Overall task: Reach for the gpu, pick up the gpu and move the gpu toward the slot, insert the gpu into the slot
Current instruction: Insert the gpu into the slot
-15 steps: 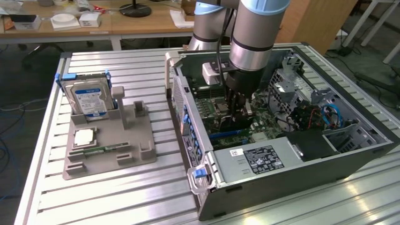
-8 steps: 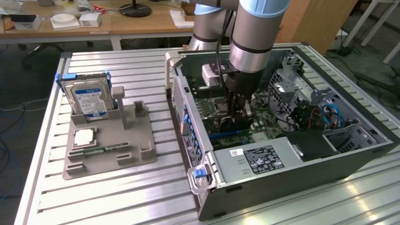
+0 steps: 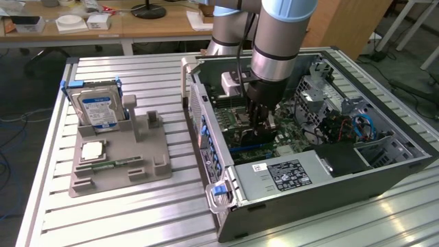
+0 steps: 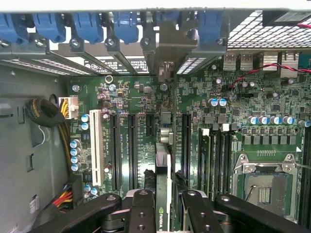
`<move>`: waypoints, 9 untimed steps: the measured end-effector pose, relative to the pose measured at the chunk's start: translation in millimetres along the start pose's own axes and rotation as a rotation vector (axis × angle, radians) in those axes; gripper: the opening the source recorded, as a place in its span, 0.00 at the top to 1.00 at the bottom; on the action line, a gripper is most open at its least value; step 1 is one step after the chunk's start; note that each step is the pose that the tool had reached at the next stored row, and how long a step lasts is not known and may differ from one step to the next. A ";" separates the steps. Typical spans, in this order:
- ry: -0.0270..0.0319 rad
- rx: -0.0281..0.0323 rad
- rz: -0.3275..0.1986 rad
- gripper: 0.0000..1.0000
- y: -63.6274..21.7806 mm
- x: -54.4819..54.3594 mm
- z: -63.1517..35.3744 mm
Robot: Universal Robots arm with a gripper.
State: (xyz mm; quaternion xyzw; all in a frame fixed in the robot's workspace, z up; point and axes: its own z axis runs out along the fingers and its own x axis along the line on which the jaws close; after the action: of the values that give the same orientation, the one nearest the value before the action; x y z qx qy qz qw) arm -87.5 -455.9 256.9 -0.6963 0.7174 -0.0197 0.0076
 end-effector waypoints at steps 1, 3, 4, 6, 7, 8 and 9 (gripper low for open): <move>0.0000 0.0000 0.000 0.74 0.0 0.0 0.4; -0.0001 0.0001 0.000 0.74 0.1 -0.1 1.3; 0.0000 0.0000 0.000 0.74 0.1 -0.1 1.7; 0.0002 -0.0001 0.000 0.74 0.1 0.0 1.8; 0.0002 -0.0001 0.000 0.74 0.1 0.0 1.8; -0.0001 0.0000 0.000 0.74 0.1 -0.1 2.2; -0.0003 0.0002 0.000 0.74 0.2 -0.1 2.6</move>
State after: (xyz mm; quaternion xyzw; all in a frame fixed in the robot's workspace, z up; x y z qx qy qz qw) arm -87.5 -455.8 254.3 -0.6963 0.7174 -0.0196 0.0077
